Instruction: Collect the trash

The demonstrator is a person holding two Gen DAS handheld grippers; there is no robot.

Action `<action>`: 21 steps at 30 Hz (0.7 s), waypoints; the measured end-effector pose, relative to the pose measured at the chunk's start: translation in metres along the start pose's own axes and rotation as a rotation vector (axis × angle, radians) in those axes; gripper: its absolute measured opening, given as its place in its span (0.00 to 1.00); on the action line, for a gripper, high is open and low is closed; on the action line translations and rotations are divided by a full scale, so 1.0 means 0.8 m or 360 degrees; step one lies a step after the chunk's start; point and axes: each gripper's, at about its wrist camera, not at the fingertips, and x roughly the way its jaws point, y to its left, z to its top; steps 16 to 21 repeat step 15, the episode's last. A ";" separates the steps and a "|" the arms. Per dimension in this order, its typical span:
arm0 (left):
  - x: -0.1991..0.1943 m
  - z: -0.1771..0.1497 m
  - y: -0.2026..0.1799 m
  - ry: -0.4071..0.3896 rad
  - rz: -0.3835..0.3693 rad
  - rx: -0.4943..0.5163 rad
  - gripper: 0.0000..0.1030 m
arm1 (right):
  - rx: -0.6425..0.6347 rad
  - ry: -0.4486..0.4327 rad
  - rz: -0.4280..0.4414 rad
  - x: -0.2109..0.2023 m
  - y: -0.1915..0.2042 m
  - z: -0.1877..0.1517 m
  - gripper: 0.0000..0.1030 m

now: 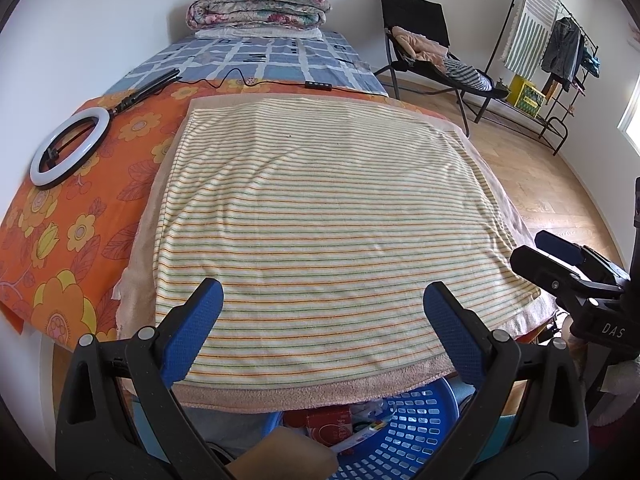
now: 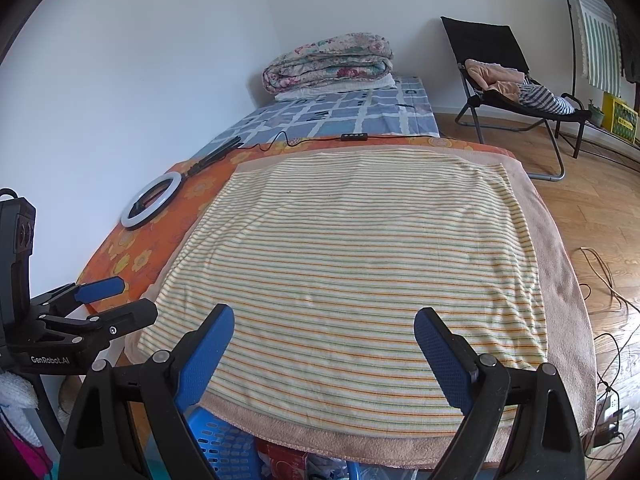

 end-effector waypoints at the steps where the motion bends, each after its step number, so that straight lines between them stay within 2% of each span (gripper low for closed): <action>1: 0.000 0.000 0.001 0.0003 0.0002 0.0000 0.99 | 0.0000 0.0000 0.0000 0.000 0.000 0.000 0.90; 8: 0.002 0.002 0.008 0.0033 0.0000 -0.0025 0.99 | -0.0003 0.0001 -0.0005 0.001 0.001 0.000 0.90; 14: -0.007 0.000 -0.003 -0.0075 0.0130 0.0080 0.99 | 0.0016 -0.0003 -0.0013 0.001 -0.001 -0.002 0.90; 21: -0.007 0.001 -0.004 -0.0079 0.0135 0.0089 0.99 | 0.0018 -0.0001 -0.0012 0.002 -0.002 -0.002 0.90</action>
